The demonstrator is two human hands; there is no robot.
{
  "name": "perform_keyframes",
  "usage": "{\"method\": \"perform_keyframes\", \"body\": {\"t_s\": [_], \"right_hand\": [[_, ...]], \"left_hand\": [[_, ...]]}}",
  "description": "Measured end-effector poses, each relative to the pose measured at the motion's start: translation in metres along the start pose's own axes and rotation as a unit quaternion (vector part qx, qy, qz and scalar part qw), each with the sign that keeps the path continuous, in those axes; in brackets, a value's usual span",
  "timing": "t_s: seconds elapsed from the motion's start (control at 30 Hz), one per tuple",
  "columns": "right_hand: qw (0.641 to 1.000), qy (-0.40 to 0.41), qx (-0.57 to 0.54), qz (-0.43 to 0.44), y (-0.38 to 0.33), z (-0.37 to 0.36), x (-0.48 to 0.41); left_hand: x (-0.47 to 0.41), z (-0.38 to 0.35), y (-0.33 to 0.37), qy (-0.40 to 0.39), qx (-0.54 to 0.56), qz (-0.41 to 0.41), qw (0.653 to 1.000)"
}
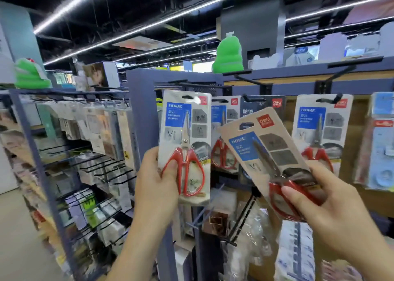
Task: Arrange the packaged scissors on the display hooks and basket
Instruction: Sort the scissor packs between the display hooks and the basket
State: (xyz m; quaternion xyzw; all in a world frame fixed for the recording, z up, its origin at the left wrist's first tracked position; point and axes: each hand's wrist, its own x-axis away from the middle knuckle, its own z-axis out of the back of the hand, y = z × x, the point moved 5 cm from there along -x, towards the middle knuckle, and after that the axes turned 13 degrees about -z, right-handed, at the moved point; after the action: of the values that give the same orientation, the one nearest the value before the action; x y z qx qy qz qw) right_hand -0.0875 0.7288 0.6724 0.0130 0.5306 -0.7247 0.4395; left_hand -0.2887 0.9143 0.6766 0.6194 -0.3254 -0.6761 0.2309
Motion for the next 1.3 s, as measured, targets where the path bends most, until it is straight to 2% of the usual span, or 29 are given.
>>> {"method": "perform_keyframes", "body": {"t_s": [0.13, 0.27, 0.4, 0.53, 0.77, 0.97, 1.07, 1.17, 1.3], "right_hand": [[0.998, 0.014, 0.040, 0.049, -0.025, -0.018, -0.008], [0.996, 0.004, 0.049, 0.081, -0.046, -0.045, -0.025], [0.998, -0.028, -0.025, 0.044, -0.059, -0.071, -0.044], [0.999, -0.036, -0.037, 0.010, -0.061, -0.088, -0.058], [0.995, 0.003, -0.071, -0.075, -0.049, -0.110, -0.078], [0.999, -0.026, -0.012, -0.042, -0.037, -0.128, -0.077], [0.998, 0.048, 0.028, -0.026, -0.026, -0.135, -0.091], [0.992, 0.073, 0.073, -0.076, -0.008, -0.142, -0.112], [0.971, 0.014, 0.213, -0.108, -0.001, -0.146, -0.124]], "left_hand": [[0.002, 0.040, 0.018, 0.013, -0.081, -0.049, 0.995], [0.012, 0.068, 0.005, 0.050, -0.058, -0.001, 0.997], [0.034, 0.076, -0.009, 0.059, -0.033, 0.041, 0.997], [0.043, 0.071, -0.016, 0.029, -0.030, 0.065, 0.997], [0.040, 0.049, -0.021, -0.078, -0.052, 0.013, 0.995], [0.034, 0.027, -0.037, -0.132, -0.075, -0.022, 0.988], [0.033, 0.021, -0.045, -0.130, -0.063, -0.027, 0.989], [0.033, 0.018, -0.048, -0.117, -0.030, -0.030, 0.992], [0.033, 0.011, -0.053, -0.118, 0.006, -0.025, 0.993]]}}
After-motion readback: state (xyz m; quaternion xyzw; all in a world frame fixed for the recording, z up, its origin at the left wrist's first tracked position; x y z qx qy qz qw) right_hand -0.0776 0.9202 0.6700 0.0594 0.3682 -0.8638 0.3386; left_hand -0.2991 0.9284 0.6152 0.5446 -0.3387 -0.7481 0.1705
